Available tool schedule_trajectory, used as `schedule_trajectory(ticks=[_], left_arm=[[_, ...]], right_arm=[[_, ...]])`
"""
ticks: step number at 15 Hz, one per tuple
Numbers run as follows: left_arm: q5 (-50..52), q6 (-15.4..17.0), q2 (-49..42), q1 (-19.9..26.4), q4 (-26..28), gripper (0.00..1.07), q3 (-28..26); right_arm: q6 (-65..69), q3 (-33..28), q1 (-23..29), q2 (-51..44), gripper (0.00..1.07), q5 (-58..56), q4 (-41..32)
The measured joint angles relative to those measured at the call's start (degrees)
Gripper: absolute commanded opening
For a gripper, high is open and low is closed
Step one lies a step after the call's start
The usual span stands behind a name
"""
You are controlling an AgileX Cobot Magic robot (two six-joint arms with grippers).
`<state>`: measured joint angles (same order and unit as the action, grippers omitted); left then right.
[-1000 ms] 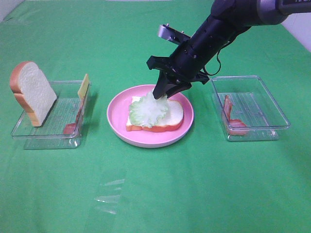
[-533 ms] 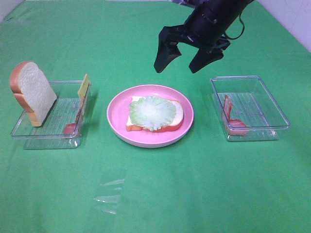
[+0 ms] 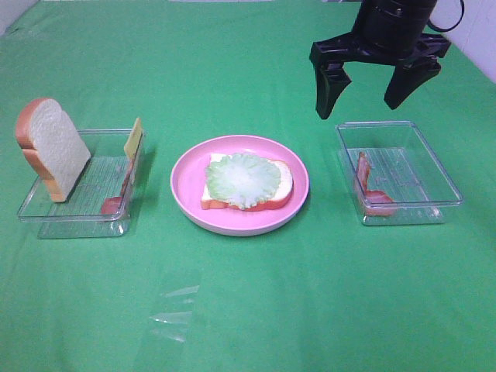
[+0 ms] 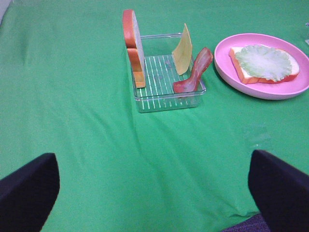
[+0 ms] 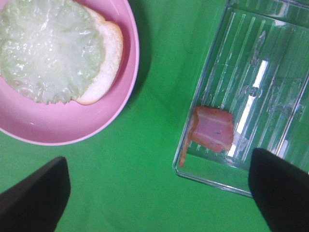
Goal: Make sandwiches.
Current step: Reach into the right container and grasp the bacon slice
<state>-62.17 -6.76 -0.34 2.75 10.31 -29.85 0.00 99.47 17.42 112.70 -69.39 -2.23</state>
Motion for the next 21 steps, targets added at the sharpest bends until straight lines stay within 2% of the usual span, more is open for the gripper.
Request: schedule_trajectory(ticks=[1,3,5,9,16,17,19,21], left_arm=[[0.00,0.00,0.00,0.00,0.00,0.98,0.00],[0.00,0.00,0.00,0.00,0.00,0.98,0.00],[0.00,0.00,0.00,0.00,0.00,0.98,0.00],[0.00,0.00,0.00,0.00,0.00,0.98,0.00],[0.00,0.00,0.00,0.00,0.00,0.98,0.00],[0.00,0.00,0.00,0.00,0.00,0.98,0.00],[0.00,0.00,0.00,0.00,0.00,0.98,0.00],[0.00,0.00,0.00,0.00,0.00,0.98,0.00]], right_arm=[[1.26,0.00,-3.44,0.29,0.96,-0.11,-2.41],[1.32,0.00,-5.50,1.43,0.95,-0.11,-2.81],[1.38,-2.41,-5.61,2.12,0.95,-0.11,-3.84],[1.38,-11.29,-5.61,2.29,0.94,3.67,-4.64],[1.38,-12.20,-5.61,6.99,0.90,9.74,-5.33],[1.38,-12.15,-5.61,7.22,0.85,10.26,-5.44],[1.32,-12.15,-5.61,7.22,0.65,10.77,-5.73],[1.26,-12.15,-5.61,7.22,0.57,10.77,-5.79]])
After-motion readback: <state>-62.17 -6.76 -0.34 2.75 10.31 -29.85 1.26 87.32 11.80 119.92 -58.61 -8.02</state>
